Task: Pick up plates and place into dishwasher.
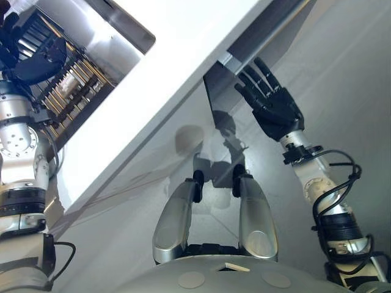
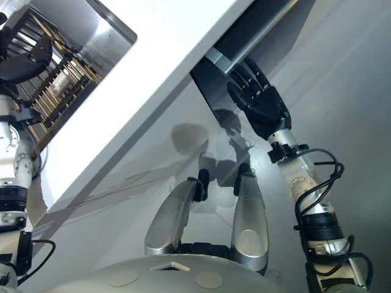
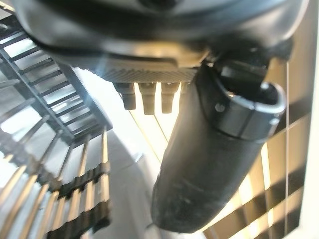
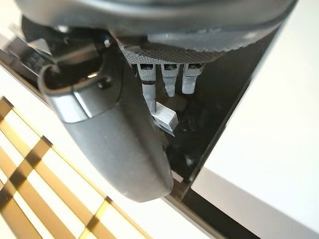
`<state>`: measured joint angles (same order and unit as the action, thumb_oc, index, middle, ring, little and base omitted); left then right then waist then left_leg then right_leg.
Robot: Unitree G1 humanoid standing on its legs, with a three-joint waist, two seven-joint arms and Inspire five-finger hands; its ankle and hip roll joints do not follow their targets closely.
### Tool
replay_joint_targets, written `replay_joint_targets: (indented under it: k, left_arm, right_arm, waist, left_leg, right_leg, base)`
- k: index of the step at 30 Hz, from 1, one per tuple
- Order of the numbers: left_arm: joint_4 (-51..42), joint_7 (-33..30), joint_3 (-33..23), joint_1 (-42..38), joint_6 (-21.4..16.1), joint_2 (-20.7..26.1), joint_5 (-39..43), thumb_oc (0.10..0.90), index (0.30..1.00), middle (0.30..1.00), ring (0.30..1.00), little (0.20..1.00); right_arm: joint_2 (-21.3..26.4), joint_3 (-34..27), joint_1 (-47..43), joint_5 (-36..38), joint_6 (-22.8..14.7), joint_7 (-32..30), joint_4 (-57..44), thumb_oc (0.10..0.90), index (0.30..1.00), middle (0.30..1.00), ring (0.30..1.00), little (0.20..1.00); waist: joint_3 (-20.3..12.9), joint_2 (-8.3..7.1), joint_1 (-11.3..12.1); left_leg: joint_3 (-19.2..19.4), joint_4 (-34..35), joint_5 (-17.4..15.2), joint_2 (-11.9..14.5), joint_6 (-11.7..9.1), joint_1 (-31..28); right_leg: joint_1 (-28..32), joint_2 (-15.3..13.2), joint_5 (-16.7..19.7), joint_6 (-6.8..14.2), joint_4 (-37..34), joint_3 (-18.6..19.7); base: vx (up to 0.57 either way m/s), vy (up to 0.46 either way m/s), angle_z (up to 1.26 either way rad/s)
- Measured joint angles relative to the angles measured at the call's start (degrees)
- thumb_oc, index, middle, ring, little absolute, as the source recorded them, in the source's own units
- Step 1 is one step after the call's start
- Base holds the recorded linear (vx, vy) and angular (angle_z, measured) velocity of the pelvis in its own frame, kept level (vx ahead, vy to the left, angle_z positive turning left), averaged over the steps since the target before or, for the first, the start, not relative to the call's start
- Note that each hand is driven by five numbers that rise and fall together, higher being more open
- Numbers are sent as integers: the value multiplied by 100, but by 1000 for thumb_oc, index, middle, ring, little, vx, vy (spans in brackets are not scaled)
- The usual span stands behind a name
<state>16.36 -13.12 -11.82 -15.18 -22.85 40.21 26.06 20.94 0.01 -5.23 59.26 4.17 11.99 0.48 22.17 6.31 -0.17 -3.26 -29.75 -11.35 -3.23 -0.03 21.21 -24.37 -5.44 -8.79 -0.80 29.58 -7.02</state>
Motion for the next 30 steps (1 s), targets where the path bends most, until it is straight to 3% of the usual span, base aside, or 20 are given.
replay_joint_targets:
  k: [4,9,16,24,30]
  left_arm:
    - [-313,18,-166,513,-112,-594,-7,800,900,900,900,900]
    - [-412,375,-168,922,-108,-1037,183,800,900,900,900,900]
    - [-139,734,-165,1127,-34,-1296,662,800,900,900,900,900]
    - [53,802,56,1171,338,-1331,651,800,900,900,900,900]
    - [55,892,121,1152,449,-1340,660,800,900,900,900,900]
  right_arm:
    - [-495,-351,482,-212,-325,115,869,800,900,900,900,900]
    - [-548,-441,864,-972,-794,171,2374,800,900,900,900,900]
    - [-598,-465,1108,-2099,-957,-85,4425,800,900,900,900,900]
    - [-416,-126,915,-4775,-1299,-585,5779,800,900,900,900,900]
    - [-395,-134,864,-5262,-1109,-674,6459,800,900,900,900,900]
  waist:
    - [-378,-137,12]
    - [-666,-212,-31]
    - [-1038,-344,15]
    - [-1445,-488,18]
    - [-1580,-548,30]
  left_leg:
    - [42,675,163,-3,114,-574]
    - [43,1456,381,-33,221,-1283]
    - [44,2408,671,10,228,-2128]
    - [40,2957,860,10,224,-2608]
    - [31,3237,979,20,223,-2802]
  right_leg:
    - [570,0,166,123,-633,15]
    - [1305,2,383,259,-1475,6]
    - [2164,84,577,316,-2370,-14]
    - [2881,133,932,363,-3316,-38]
    - [3063,147,957,369,-3476,-139]
  base:
    - [25,81,0]
    - [13,54,4]
    - [3,6,10]
    - [-39,-36,5]
    - [-52,-55,9]
